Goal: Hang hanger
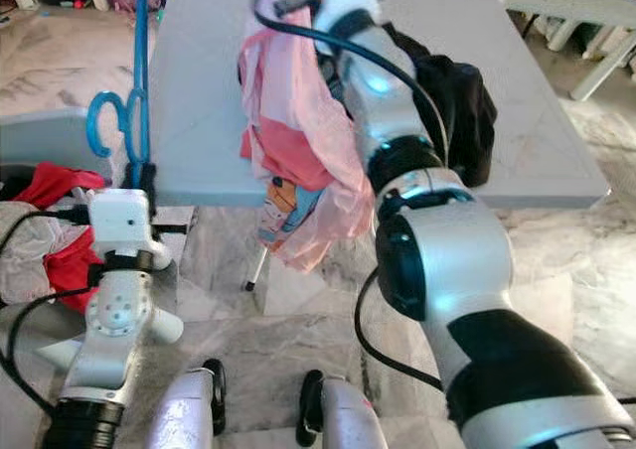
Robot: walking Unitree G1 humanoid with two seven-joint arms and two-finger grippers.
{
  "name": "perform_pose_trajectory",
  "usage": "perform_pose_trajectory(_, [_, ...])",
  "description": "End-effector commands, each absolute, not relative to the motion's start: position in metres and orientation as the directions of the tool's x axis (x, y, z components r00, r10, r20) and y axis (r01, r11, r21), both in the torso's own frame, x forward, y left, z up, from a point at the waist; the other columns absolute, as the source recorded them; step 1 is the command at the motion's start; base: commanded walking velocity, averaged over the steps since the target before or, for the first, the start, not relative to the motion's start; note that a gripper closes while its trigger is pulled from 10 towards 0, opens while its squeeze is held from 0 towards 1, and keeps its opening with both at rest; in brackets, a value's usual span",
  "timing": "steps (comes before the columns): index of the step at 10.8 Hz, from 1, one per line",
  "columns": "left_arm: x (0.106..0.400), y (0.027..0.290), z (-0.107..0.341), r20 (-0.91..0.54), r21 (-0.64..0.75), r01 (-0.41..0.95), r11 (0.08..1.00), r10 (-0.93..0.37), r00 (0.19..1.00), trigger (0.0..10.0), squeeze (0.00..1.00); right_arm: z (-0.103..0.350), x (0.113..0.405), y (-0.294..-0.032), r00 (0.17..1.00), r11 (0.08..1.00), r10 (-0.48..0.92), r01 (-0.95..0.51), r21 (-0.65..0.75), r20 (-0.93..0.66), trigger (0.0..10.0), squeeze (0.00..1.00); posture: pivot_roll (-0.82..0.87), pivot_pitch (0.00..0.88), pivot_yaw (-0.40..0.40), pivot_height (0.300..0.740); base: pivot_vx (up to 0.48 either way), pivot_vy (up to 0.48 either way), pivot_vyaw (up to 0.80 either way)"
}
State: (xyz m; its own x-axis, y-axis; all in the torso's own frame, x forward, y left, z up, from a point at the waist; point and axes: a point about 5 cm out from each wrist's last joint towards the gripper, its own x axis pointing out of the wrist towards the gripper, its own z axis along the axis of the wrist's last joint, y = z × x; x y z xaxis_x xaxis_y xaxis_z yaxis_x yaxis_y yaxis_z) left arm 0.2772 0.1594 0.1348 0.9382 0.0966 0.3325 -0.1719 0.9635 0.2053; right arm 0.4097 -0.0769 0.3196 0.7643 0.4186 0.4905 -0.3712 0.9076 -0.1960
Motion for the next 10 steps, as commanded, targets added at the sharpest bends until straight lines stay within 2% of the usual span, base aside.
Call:
perform_pose_trajectory(1, [0.276,0.161,0.133,0.322,0.210,-0.172,0.962,0.098,0.942,10.0,0.00,0.327,0.408,-0.084,0.746,0.915,0.399,-0.358,-0.184,0.533,10.0,0.00,0.04,0.206,-0.072,0.740,0.300,0.000,0.00])
perform_pose_trajectory(2, [0.276,0.161,0.133,0.323,0.210,-0.173,0.962,0.098,0.941,10.0,0.00,0.328,0.408,-0.085,0.745,0.916,0.399,-0.351,-0.195,0.535,10.0,0.00,0.04,0.206,-0.070,0.740,0.330,0.000,0.00])
perform_pose_trajectory(5, [0.276,0.158,0.138,0.342,0.217,-0.165,0.962,0.083,0.936,10.0,0.00,0.322,0.405,-0.094,0.726,0.924,0.374,-0.347,-0.163,0.576,10.0,0.00,0.05,0.207,-0.067,0.740,0.329,0.000,0.70])
perform_pose_trajectory(8, [0.280,0.156,0.149,0.382,0.242,-0.157,0.957,0.055,0.922,10.0,0.00,0.307,0.405,-0.105,0.748,0.932,0.353,-0.336,-0.139,0.561,10.0,0.00,0.04,0.209,-0.061,0.740,0.326,0.000,0.00])
perform_pose_trajectory(10, [0.282,0.153,0.146,0.367,0.233,-0.153,0.960,0.059,0.928,10.0,0.00,0.351,0.407,-0.103,0.724,0.929,0.369,-0.309,-0.205,0.583,10.0,0.00,0.04,0.204,-0.066,0.740,0.000,0.000,0.00])
